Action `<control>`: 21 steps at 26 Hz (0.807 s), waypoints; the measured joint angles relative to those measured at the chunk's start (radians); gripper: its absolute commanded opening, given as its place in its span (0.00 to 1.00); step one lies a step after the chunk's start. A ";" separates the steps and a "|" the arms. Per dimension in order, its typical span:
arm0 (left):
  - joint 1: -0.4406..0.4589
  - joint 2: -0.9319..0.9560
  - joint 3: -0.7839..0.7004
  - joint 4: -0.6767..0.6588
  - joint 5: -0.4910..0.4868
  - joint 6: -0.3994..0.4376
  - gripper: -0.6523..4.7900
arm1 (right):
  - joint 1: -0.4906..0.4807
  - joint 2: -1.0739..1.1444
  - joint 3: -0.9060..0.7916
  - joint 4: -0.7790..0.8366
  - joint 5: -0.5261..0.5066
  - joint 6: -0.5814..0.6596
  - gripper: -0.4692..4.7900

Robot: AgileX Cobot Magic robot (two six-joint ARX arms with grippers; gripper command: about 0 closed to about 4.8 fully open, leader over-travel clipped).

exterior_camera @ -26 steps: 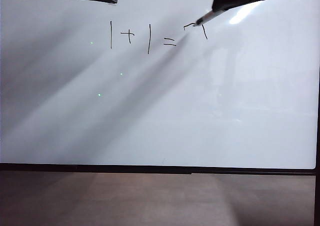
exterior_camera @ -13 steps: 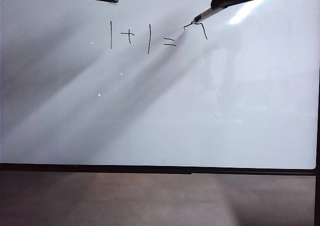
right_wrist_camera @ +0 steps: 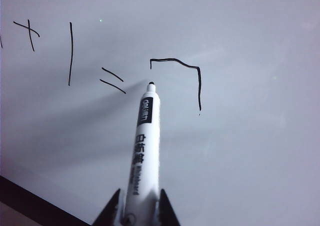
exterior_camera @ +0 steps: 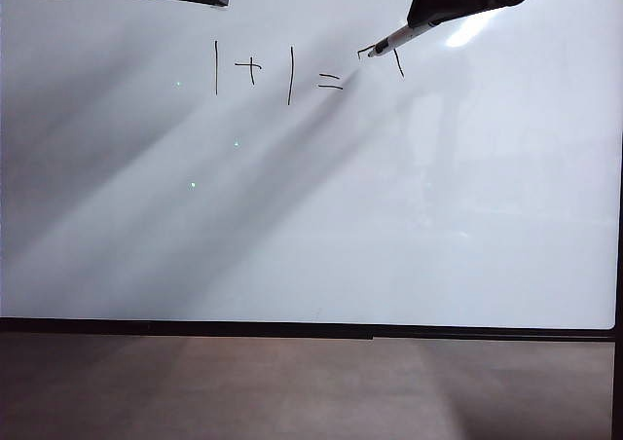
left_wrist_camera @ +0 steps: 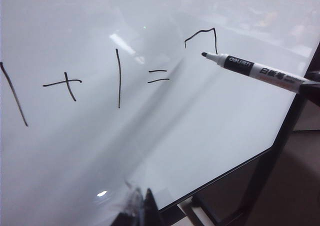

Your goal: Reach to the right to find the marker pen, pick it up, and write the answer to the math problem on the whiteboard.

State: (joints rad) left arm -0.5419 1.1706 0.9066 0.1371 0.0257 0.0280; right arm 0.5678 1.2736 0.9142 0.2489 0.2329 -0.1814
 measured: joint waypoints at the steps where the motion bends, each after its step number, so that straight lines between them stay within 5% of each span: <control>1: 0.000 0.000 0.000 0.000 0.000 0.000 0.11 | 0.000 0.002 0.000 0.000 0.000 0.000 0.08; 21: 0.000 0.000 0.000 0.000 0.000 0.000 0.11 | 0.000 0.035 0.000 0.032 -0.017 -0.002 0.08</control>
State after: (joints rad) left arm -0.5423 1.1706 0.9066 0.1368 0.0257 0.0280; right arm 0.5674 1.3083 0.9142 0.2810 0.2161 -0.1837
